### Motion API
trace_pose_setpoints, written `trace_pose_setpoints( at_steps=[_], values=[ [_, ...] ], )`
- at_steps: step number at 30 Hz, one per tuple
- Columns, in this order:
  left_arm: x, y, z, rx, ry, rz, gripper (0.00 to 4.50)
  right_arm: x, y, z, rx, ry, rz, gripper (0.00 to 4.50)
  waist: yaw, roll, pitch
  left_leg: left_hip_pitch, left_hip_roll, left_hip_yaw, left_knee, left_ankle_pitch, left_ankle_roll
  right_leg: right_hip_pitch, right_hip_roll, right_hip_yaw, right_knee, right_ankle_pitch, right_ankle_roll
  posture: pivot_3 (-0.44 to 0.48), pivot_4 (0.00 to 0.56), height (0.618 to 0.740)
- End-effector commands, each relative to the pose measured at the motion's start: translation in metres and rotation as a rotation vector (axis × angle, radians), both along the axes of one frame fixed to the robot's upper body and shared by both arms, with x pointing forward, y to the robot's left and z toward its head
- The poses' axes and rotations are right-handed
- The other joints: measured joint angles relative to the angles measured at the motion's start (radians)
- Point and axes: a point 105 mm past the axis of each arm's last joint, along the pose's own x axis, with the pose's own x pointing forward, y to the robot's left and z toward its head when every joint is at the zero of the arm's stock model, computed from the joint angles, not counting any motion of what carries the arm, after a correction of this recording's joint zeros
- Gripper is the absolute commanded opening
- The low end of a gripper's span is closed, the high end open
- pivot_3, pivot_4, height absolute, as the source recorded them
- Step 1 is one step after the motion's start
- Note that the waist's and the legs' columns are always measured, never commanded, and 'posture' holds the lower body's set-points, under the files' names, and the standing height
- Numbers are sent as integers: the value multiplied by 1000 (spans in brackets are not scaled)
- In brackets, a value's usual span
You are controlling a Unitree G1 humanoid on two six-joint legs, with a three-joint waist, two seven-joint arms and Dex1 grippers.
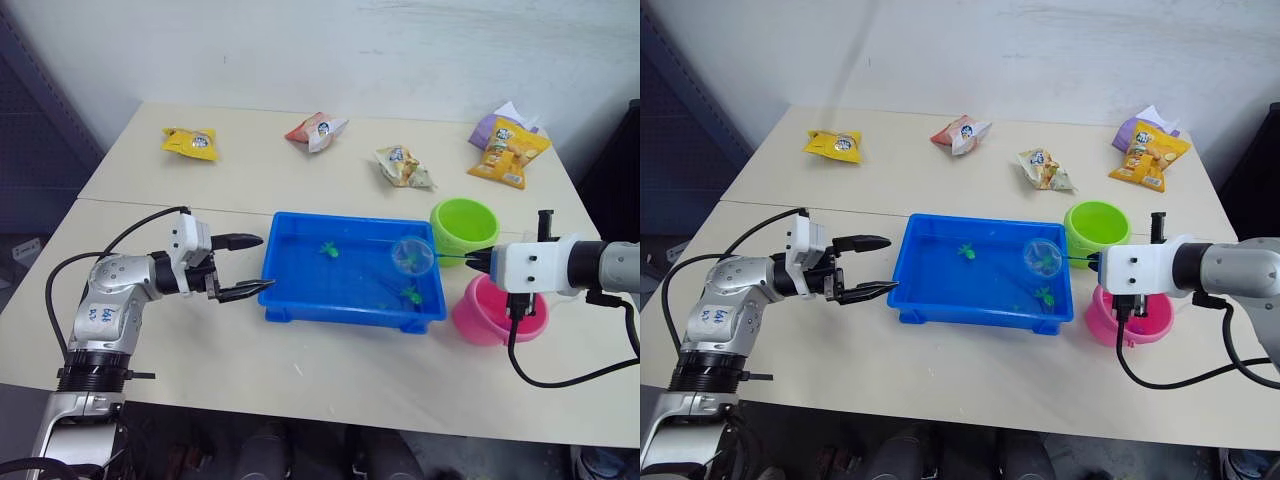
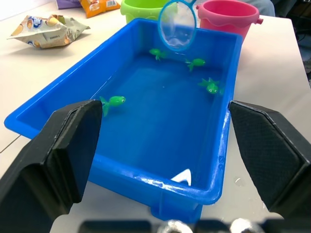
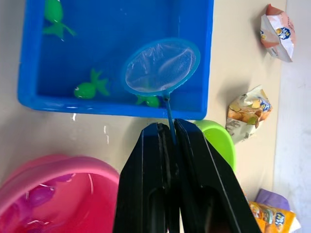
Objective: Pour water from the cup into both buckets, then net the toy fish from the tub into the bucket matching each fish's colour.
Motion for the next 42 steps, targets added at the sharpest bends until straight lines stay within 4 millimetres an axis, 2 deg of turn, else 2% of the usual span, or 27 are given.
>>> trace_pose_setpoints(
  at_steps=[1,10,13,16,23,28,34,42],
  values=[
    [-3,-7,7,-14,-41,-19,4459,3,0,2,-49,-14,1,0,0,0,0,0,0,0,0,0,0,0,0,0,0,0,0,0,150,738],
    [-2,-22,5,-47,-41,-50,4459,15,15,-1,-201,-13,81,0,-7,0,0,0,0,1,1,0,0,-1,0,0,2,0,0,0,150,738],
    [-1,-25,5,-53,-43,-58,4459,17,12,-6,-328,-16,83,0,-5,0,0,-1,0,1,1,0,0,-2,0,0,2,0,0,0,150,738],
    [1,-29,6,-59,-46,-70,4459,19,19,-6,-326,-4,75,0,-3,0,0,-1,0,1,1,0,0,-2,0,0,2,0,0,0,150,738],
    [5,-32,7,-63,-55,-82,4459,23,20,-3,-391,-31,62,0,-1,0,0,-1,0,1,1,0,-1,-2,0,0,2,0,0,0,150,738],
    [7,-35,9,-63,-57,-91,4459,19,16,-5,-438,17,43,0,-1,0,0,-1,0,1,1,0,-1,-2,0,0,2,0,0,0,150,738],
    [8,-42,15,-63,-59,-103,4459,-8,15,-9,-454,210,16,0,4,0,0,-3,0,-1,3,0,0,-2,0,-2,1,0,0,0,150,738],
    [5,-44,16,-69,-55,-112,4459,-13,19,-9,-438,255,17,0,2,0,0,-6,0,-2,6,0,0,-2,0,-3,1,0,0,0,150,738]
  ],
)
